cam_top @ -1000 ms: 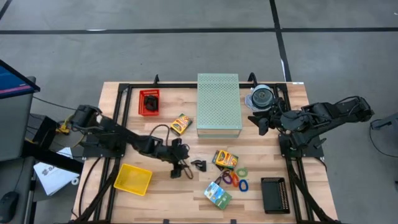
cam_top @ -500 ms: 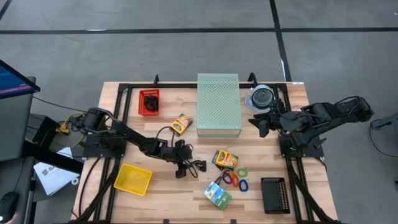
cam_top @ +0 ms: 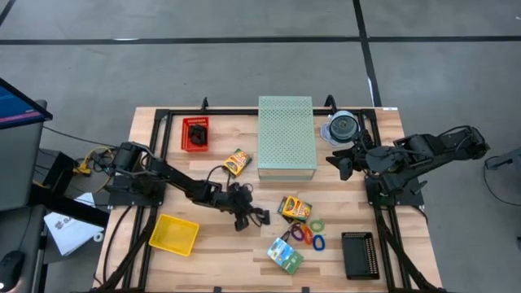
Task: Pick & Place Office Desk Supplies
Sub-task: Put the black rubber band into the red bin
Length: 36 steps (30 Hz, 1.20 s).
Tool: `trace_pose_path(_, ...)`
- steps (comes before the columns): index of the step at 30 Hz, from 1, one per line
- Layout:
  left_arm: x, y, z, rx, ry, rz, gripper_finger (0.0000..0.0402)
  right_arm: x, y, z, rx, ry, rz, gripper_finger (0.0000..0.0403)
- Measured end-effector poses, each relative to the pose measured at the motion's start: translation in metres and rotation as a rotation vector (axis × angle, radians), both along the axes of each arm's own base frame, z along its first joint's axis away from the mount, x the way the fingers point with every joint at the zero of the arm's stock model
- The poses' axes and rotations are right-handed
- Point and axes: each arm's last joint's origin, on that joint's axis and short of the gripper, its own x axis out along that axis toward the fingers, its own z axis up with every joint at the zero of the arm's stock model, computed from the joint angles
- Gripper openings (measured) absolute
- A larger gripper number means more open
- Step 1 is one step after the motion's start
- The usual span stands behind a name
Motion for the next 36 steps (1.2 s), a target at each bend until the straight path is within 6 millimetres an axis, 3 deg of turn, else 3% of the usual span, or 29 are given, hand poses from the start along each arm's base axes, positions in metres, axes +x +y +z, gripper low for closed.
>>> trace_pose_path(2, -0.002, 0.005, 0.002, -0.058, 0.027, 0.042, 0.0017, 0.000, 0.000, 0.000, 0.000, 0.000, 0.000, 0.0202)
trace_pose_path(9, -0.025, 0.014, 0.029, -0.070, 0.141, 0.156, 0.0005, 0.000, 0.000, 0.000, -0.010, 0.000, 0.005, 0.0202)
trace_pose_path(16, -0.071, 0.026, 0.082, -0.025, 0.158, 0.364, 0.0003, 0.000, -0.001, 0.001, -0.033, 0.000, -0.007, 0.0202)
trace_pose_path(22, -0.116, 0.049, 0.119, -0.003, 0.069, 0.713, 0.0002, 0.000, -0.001, 0.001, -0.051, -0.005, -0.028, 0.0202)
trace_pose_path(28, -0.147, 0.079, 0.128, 0.008, 0.084, 1.029, 0.0001, 0.000, -0.002, 0.001, -0.065, -0.004, -0.042, 0.0202)
trace_pose_path(36, -0.160, 0.126, 0.120, -0.013, 0.124, 1.297, 0.0004, 0.000, -0.002, 0.001, -0.072, -0.005, -0.051, 0.0202)
